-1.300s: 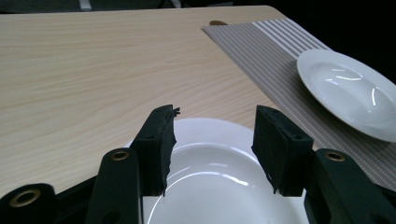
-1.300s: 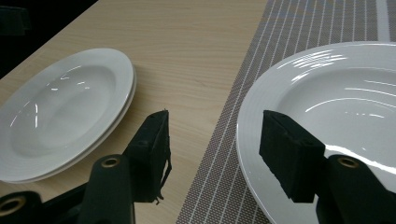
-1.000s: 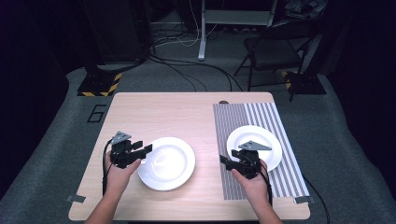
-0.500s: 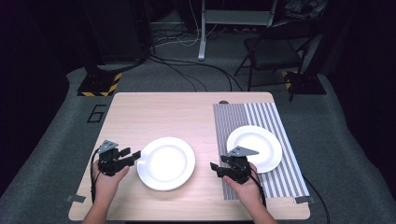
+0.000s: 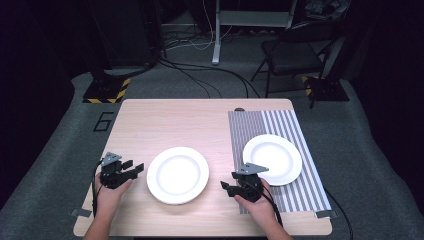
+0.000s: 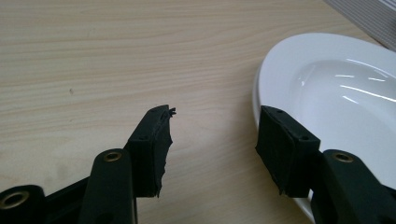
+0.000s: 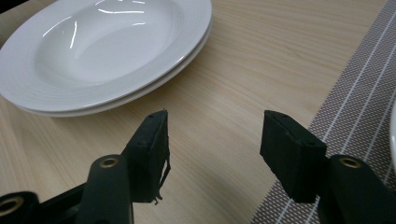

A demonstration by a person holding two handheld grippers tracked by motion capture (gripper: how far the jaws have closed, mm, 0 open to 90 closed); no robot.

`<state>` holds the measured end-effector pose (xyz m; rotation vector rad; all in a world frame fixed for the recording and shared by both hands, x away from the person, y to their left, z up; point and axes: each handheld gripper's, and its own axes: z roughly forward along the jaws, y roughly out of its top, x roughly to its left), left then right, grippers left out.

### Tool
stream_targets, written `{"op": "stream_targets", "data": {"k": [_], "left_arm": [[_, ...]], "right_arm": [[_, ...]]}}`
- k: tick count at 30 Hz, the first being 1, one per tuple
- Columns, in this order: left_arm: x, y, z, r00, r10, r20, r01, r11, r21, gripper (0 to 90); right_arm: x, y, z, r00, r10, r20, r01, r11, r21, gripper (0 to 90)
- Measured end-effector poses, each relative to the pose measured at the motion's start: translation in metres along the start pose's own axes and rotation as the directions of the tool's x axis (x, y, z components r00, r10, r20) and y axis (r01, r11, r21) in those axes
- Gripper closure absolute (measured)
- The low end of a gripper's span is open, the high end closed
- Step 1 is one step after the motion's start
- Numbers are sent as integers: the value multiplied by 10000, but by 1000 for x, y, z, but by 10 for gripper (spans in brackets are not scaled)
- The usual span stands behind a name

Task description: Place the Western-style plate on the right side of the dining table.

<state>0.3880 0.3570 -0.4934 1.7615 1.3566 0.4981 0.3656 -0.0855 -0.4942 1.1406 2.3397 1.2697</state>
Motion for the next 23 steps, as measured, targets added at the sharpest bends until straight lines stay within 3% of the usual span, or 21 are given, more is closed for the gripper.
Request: {"op": "stream_targets", "data": {"k": [6, 18, 23], "left_arm": [[10, -4, 3, 9994, -298, -180, 299, 9996, 8, 435], [18, -8, 12, 9974, -110, -719, 136, 9993, 350, 416], [19, -8, 15, 9969, -126, -773, 157, 9991, 393, 404]], "right_arm": [[3, -6, 9, 9997, -228, -120, 230, 9995, 232, 412], [14, -11, 19, 9950, -895, -439, 918, 9943, 534, 402], [14, -15, 20, 9956, -855, -378, 876, 9944, 589, 401]]}}
